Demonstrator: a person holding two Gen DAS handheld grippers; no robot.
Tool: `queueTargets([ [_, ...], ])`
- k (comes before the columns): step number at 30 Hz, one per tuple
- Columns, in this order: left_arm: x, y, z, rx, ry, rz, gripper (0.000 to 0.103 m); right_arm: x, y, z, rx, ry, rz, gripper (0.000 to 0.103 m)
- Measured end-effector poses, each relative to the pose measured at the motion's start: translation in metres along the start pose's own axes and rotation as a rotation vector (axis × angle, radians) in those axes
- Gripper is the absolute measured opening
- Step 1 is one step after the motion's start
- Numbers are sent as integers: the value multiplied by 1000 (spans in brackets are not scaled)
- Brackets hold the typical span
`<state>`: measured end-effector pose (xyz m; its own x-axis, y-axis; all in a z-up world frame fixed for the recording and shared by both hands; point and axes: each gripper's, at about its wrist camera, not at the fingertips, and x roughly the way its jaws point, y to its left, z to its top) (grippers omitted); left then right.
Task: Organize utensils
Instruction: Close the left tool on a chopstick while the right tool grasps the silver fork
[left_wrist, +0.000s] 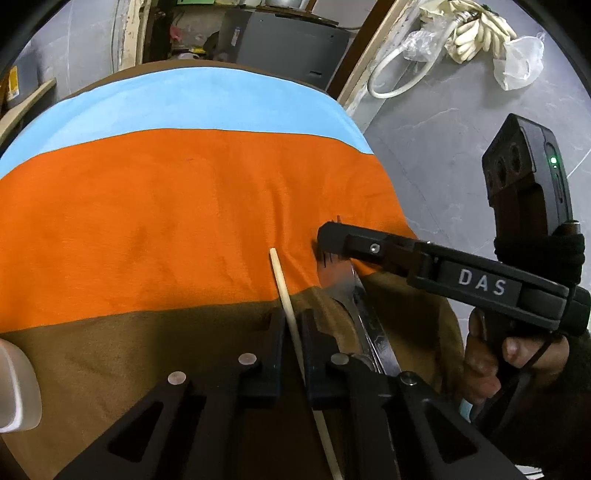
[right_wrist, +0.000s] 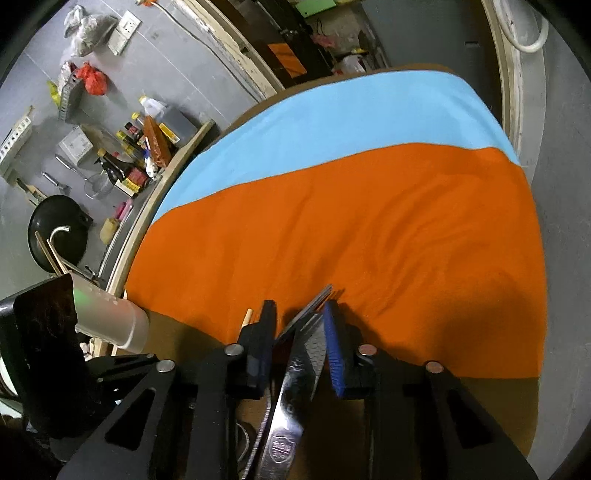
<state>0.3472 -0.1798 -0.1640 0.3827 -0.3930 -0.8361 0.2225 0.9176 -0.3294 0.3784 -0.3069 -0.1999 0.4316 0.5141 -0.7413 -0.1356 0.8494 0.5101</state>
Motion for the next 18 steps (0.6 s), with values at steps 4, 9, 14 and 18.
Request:
queueTargets([
  [4, -2, 4, 1, -36, 3, -12, 8, 5, 2, 3, 33, 40, -19, 18],
  [9, -13, 10, -4, -60, -6, 14, 5, 11, 2, 5, 117, 85, -43, 15],
  [14, -30, 18, -8, -91, -43, 15, 5, 7, -2, -6, 258, 60, 13, 8],
  [18, -56, 25, -13, -110, -102, 5, 5, -4, 8, -18, 324, 7, 66, 5],
])
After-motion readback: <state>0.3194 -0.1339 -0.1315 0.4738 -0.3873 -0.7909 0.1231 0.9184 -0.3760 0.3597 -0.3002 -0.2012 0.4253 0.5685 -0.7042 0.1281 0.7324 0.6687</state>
